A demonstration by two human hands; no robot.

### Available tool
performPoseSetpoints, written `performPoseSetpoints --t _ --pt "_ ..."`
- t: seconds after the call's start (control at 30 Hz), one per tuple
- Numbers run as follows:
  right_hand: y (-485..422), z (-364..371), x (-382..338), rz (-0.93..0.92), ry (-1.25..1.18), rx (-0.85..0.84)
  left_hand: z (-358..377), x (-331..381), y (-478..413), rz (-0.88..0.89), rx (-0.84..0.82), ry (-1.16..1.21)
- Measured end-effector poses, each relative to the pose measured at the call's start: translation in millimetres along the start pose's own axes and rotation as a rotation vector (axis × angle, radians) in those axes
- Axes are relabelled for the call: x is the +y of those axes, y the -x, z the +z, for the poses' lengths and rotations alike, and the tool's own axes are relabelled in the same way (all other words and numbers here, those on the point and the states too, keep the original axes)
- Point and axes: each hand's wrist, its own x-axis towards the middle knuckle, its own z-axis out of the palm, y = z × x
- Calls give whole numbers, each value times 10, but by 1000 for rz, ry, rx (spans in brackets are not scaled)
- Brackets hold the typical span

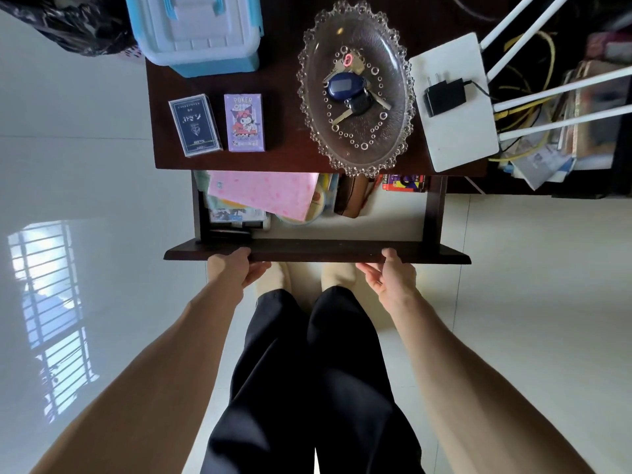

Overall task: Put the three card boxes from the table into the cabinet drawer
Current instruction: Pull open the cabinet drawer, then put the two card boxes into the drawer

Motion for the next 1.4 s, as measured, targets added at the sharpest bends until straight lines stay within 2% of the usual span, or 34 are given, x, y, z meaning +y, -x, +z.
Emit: performPoseSetpoints --t 0.47,0.57,0.63,0.7,0.77,0.87,0.93,1.07,1.17,1.27,1.4 --pt "56 -285 359 46 35 17 -175 -450 -71 -15 42 -7" --pt "91 -309 389 10 196 76 -232 -486 -38 -18 23 -90" --pt "148 -378 415 -41 468 120 -289 -542 49 36 -22 -332" --pt "243 -404 421 -180 862 115 -369 -520 163 189 -21 -636" --pt "406 -256 366 -400 1092 7 -466 -311 274 366 20 -793" --pt "677 207 159 -716 1114 -253 -505 177 303 607 100 -886" --pt "819 606 -25 -925 1138 -360 -483 559 243 809 165 -911" --pt "1007 1443 -403 -1267 1294 -340 -416 1320 116 1143 239 -1058" --pt "1111 1961 -557 -1357 1449 -318 -372 1696 11 1244 205 -1244" --pt "1136 2334 -634 -1405 1652 -239 -339 1877 -98 1250 155 -1397" --pt "1089 2608 -700 -1397 1841 -198 -368 1951 -218 1236 144 -1358"
